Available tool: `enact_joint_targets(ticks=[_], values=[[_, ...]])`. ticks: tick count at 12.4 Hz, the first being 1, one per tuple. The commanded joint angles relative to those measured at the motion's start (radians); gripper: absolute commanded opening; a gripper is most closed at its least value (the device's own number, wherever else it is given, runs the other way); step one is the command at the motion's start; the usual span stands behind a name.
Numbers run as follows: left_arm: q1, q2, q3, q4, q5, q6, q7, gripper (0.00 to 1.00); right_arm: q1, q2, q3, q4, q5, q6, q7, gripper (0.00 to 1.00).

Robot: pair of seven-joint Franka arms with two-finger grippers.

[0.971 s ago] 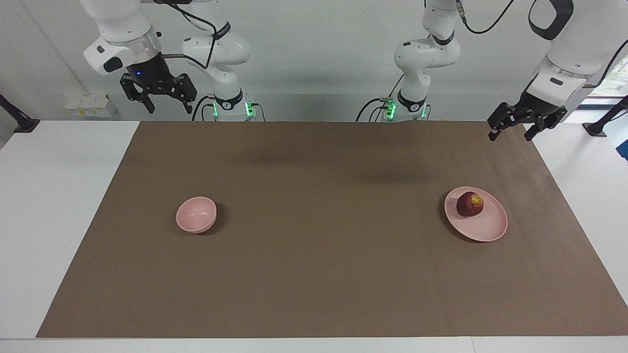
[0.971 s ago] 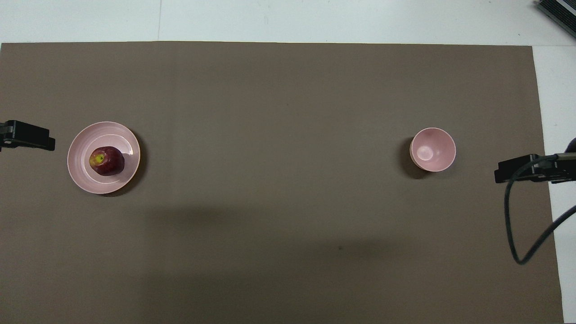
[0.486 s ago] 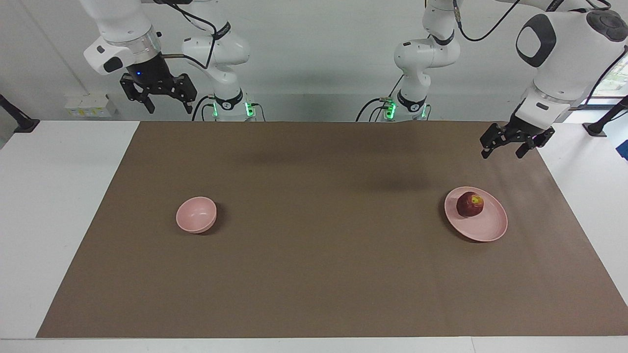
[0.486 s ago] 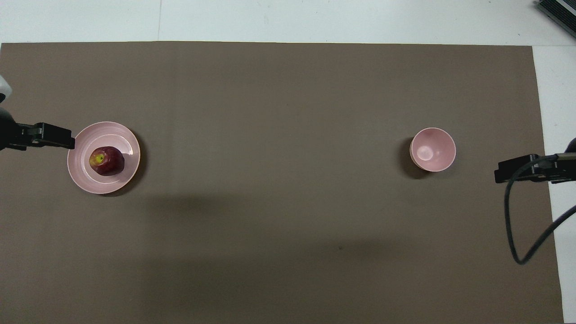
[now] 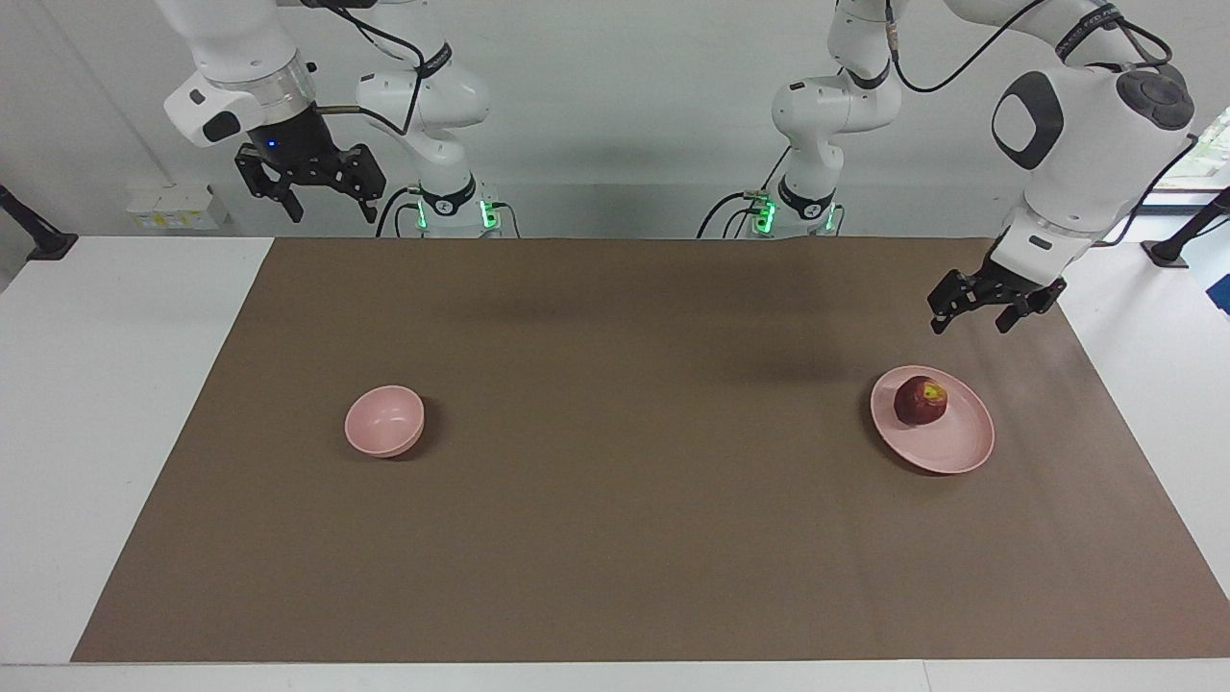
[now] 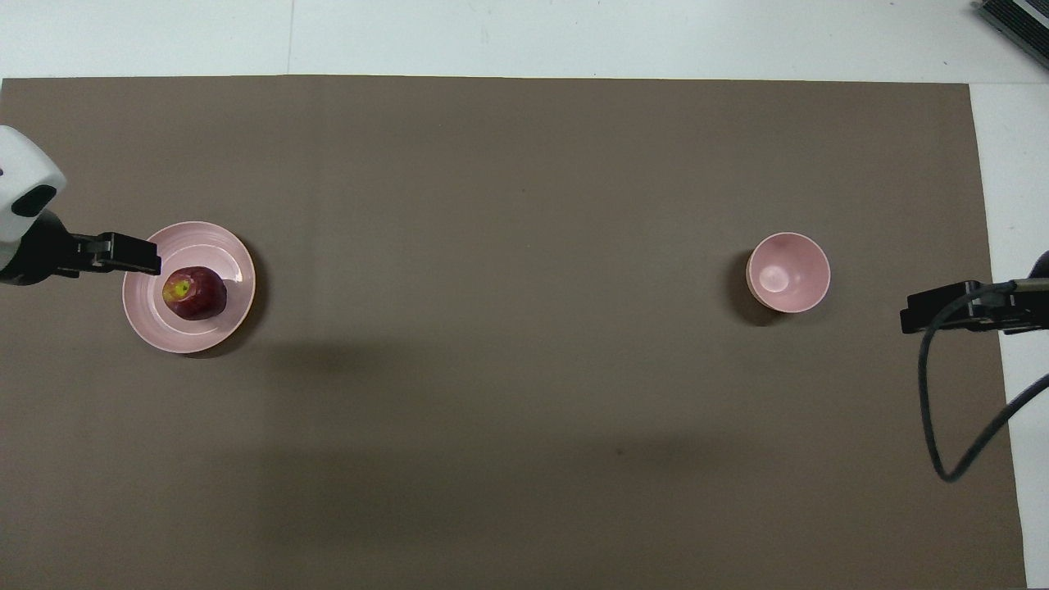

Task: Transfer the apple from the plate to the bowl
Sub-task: 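Move the left gripper over the red apple on the pink plate, then lower the left gripper and close it on the red apple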

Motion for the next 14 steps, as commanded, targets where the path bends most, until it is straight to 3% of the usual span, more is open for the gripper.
enact_joint_targets(ticks=[1,3,7,11,14], values=[[0.004,0.011,0.004,-0.053,0.009,0.082,-0.001,1.0,-0.011,-0.002,0.002,0.002,0.022,-0.011,-0.001,1.0],[0.004,0.028,0.004,-0.075,0.009,0.123,0.001,1.0,-0.011,-0.002,0.004,0.0,0.022,-0.011,-0.001,1.0],[0.007,0.137,0.005,-0.084,0.009,0.201,0.002,1.0,-0.011,-0.002,0.002,0.0,0.022,-0.011,-0.001,1.0],[0.011,0.148,0.005,-0.181,0.009,0.33,0.025,1.0,-0.011,-0.002,0.004,0.002,0.022,-0.011,-0.001,1.0],[0.031,0.183,0.005,-0.192,0.009,0.375,0.119,1.0,-0.011,-0.002,0.002,0.002,0.022,-0.011,-0.001,1.0]])
